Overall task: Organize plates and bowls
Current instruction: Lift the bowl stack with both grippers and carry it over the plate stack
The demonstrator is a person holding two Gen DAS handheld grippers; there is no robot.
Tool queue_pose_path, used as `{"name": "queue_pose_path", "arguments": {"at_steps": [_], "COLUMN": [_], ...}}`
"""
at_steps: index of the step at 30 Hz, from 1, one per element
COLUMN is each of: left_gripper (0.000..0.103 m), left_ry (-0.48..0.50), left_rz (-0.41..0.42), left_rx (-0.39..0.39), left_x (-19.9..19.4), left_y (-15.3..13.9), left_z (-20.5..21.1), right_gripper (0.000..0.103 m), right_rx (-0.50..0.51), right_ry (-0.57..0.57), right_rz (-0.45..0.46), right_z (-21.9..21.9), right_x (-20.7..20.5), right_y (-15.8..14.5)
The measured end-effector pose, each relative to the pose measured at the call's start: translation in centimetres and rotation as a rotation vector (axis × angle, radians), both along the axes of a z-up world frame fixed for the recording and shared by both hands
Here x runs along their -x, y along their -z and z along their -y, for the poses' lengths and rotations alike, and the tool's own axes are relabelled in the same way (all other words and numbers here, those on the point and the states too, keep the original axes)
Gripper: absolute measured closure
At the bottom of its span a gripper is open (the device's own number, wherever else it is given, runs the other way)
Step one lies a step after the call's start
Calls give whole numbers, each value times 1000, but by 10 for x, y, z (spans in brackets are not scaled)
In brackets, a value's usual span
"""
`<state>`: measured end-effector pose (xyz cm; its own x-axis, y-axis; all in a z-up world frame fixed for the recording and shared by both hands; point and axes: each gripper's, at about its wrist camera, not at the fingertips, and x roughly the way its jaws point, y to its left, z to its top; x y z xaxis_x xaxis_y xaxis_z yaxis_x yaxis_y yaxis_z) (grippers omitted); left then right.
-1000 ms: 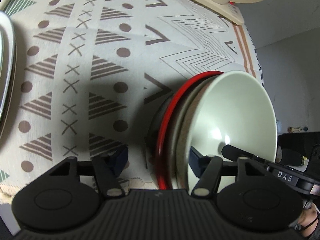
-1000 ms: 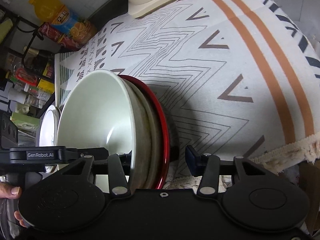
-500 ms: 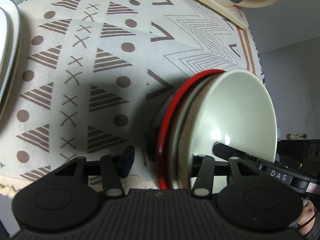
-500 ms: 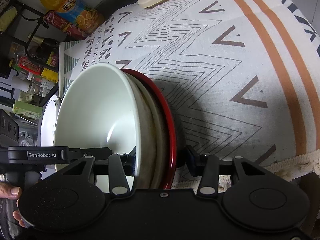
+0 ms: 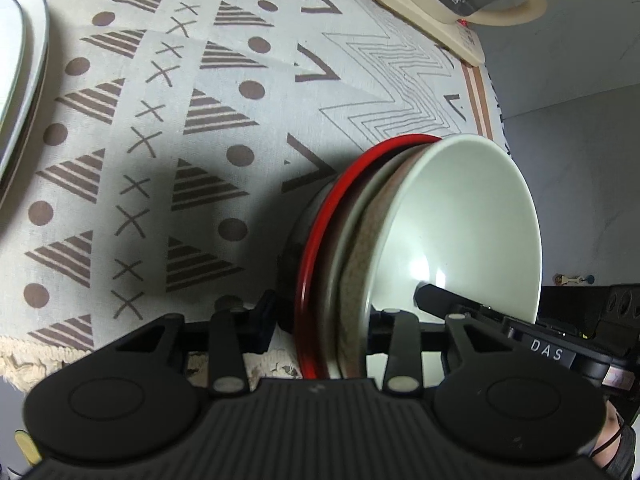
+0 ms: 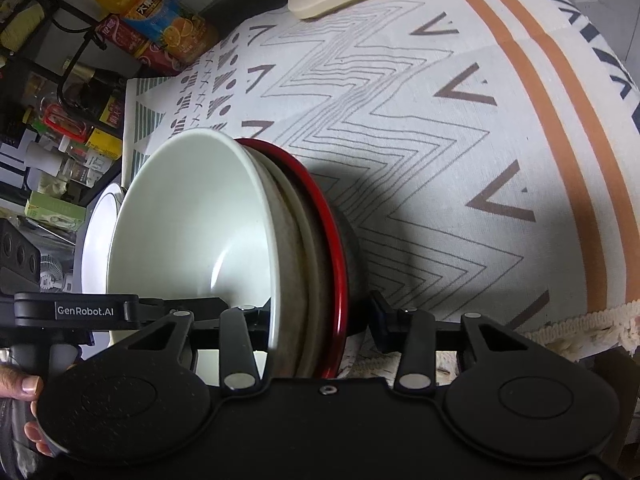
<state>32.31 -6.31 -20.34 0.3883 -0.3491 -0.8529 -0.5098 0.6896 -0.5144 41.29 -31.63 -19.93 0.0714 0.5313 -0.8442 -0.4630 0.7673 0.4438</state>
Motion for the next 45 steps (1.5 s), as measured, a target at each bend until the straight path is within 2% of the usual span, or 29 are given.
{"name": "queue_pose_path", "arguments": {"at_steps": [11, 27, 33, 45], "left_gripper": [65, 65, 65, 65], "left_ry": [-18, -108, -150, -255], "left_rz": [59, 140, 142, 138], "left_rx": [-25, -85, -106, -96], "left_x": [11, 59, 82, 134], "left_y": [-28, -80, -84, -81], "left_z": [-37, -116, -143, -207], "right_gripper": [62, 62, 62, 62], "right_rx": [-14, -92, -101, -104], "right_ry": [-6, -64, -97, -162], "right_rz": [42, 92, 90, 74], "right_z": [-37, -119, -149, -222], "right_x": [2, 32, 47, 73], "right_y": [-24, -62, -64, -62]}}
